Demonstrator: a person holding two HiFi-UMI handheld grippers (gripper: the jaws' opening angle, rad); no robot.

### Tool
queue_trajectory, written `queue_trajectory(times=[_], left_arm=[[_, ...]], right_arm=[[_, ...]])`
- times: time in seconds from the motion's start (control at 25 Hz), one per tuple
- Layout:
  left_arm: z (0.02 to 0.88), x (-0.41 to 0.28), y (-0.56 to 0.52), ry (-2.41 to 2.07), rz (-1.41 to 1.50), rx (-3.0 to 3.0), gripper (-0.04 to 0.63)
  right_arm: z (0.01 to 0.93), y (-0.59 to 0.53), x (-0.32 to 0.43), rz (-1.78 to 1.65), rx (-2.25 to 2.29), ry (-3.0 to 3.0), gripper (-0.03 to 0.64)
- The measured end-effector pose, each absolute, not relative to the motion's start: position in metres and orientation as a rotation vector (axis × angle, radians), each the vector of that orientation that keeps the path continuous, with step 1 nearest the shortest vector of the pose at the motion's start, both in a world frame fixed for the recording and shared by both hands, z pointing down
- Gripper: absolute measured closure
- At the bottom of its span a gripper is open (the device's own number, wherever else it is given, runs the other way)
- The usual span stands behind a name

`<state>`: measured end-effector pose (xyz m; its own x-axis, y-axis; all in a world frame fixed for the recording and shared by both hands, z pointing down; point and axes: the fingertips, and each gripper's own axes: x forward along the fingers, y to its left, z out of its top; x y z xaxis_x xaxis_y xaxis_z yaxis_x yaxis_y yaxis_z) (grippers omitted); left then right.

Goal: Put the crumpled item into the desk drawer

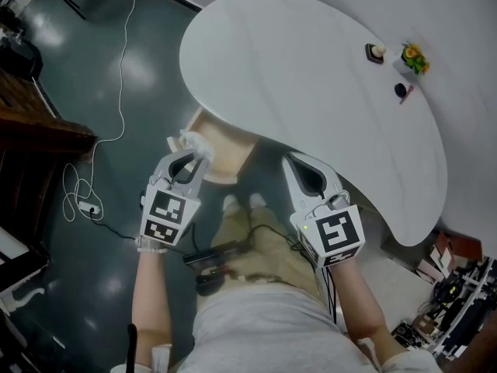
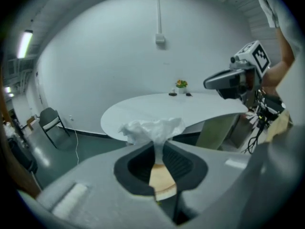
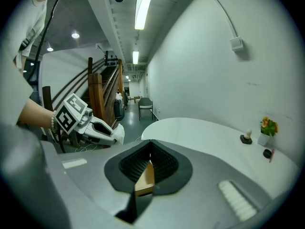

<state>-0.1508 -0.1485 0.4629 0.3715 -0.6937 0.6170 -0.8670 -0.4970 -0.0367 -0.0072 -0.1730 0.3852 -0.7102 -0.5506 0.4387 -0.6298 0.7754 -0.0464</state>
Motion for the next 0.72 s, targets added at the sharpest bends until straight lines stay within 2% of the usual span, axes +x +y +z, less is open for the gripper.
queue_trajectory(times=[0.44, 0.72], left_arm=[[0.557, -0.147, -0.163, -1.102, 1.013, 2.272, 0.551], [0.610, -0.143, -0.175, -0.935, 1.222, 2.246, 0.550]], right_arm=[[0.407, -0.173, 0.004, 0.337, 0.983, -2.514, 0.612], [0.424, -0.171, 0.014, 0.402, 1.036, -2.459, 0.612]])
